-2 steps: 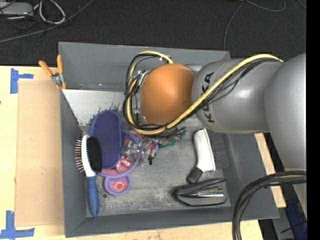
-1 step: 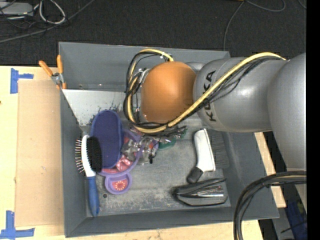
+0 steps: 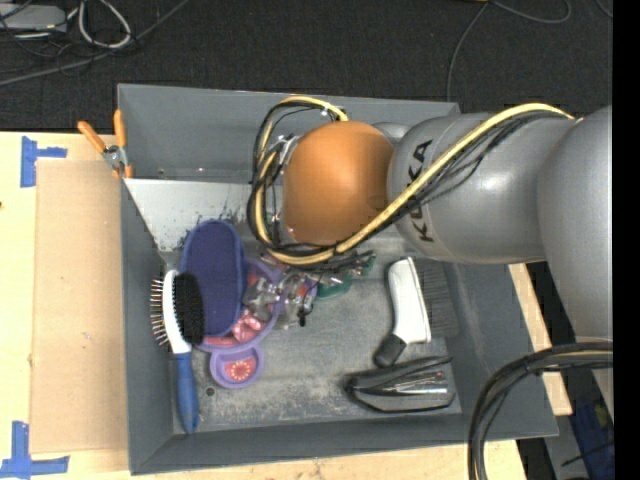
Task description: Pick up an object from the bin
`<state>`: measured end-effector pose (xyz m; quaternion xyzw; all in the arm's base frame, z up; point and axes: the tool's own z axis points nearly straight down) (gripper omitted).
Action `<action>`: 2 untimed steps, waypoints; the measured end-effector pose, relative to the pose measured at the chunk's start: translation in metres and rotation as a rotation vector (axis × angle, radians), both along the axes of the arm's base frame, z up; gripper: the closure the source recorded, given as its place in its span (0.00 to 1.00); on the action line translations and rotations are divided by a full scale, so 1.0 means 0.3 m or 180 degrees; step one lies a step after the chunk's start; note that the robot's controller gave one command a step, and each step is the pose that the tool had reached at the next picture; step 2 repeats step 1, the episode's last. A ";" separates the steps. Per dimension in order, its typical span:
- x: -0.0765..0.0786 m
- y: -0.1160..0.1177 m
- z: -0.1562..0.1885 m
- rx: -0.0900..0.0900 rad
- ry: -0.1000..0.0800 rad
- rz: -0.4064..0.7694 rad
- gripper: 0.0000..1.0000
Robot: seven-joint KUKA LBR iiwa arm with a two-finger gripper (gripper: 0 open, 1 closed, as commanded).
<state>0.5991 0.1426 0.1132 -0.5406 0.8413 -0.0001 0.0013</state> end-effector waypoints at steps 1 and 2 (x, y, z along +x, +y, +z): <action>-0.006 -0.001 0.045 -0.0005 0.0021 -0.0010 1.00; -0.006 -0.001 0.045 -0.0005 0.0021 -0.0010 1.00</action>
Offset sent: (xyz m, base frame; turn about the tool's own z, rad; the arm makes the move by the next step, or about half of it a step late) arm -0.0015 -0.0002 0.0580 0.0021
